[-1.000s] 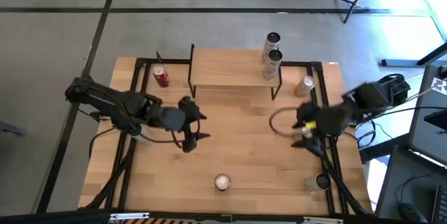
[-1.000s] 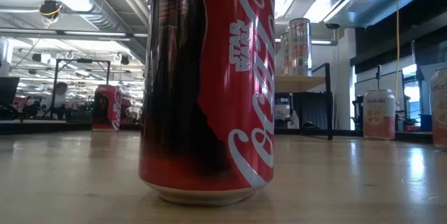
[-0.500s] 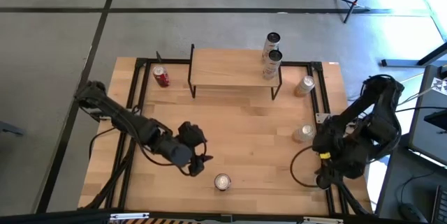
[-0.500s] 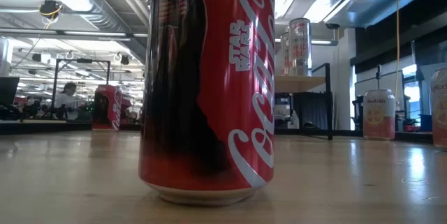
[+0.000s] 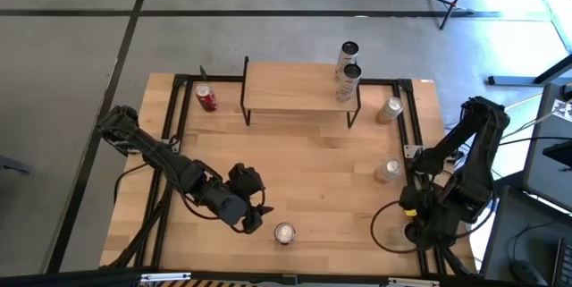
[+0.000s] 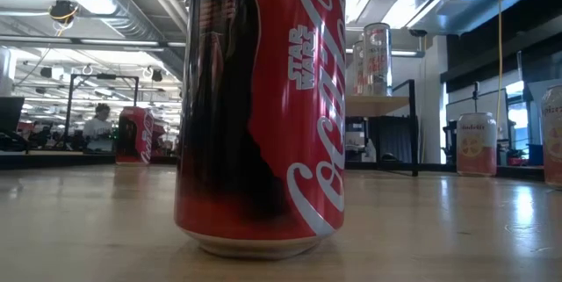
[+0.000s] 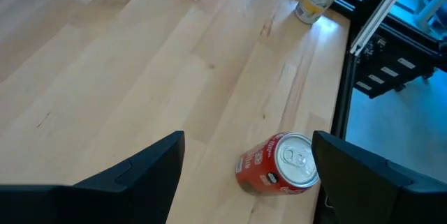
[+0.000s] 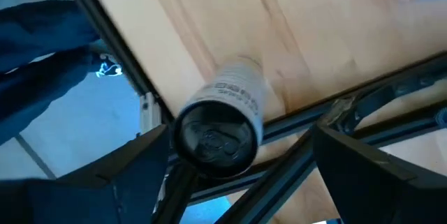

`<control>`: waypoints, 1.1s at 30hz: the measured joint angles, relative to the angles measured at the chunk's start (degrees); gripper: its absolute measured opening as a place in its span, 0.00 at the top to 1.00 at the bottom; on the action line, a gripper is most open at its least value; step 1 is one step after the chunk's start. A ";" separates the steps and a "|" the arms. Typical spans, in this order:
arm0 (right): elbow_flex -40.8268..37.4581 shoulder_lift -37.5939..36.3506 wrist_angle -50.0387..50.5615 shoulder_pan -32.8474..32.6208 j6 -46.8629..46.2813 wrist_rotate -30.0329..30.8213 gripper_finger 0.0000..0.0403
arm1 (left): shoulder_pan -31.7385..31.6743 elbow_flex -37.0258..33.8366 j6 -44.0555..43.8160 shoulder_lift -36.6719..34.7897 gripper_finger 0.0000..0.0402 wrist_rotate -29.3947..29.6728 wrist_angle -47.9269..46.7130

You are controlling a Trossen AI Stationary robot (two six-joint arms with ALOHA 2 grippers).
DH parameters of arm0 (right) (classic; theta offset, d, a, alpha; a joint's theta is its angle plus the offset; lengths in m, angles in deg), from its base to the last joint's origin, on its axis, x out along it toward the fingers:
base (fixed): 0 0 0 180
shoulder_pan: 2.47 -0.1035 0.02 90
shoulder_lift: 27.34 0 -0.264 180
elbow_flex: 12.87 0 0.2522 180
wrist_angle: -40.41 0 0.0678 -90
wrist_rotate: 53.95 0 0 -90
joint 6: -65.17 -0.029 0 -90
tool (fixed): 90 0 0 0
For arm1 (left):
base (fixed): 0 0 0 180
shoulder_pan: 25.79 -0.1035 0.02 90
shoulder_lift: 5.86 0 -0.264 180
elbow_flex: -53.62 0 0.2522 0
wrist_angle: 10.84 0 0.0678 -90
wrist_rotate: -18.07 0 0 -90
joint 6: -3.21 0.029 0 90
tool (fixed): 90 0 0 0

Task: Place canned beverage on shelf
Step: Put the bottom white-yellow soda can on the shelf

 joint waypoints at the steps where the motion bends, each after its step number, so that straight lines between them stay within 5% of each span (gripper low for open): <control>1: -0.42 0.00 -0.02 0.00 -0.70 -0.45 0.17 | 0.00 0.00 0.00 0.00 0.25 0.04 -0.07; 16: -1.22 2.62 -2.86 -0.46 -3.03 -0.88 0.17 | -0.07 0.00 0.11 -0.02 0.25 0.44 -0.16; 33: -1.11 5.75 -4.28 -6.36 -8.03 5.19 0.17 | -0.09 0.00 0.15 -0.02 0.25 1.38 -0.18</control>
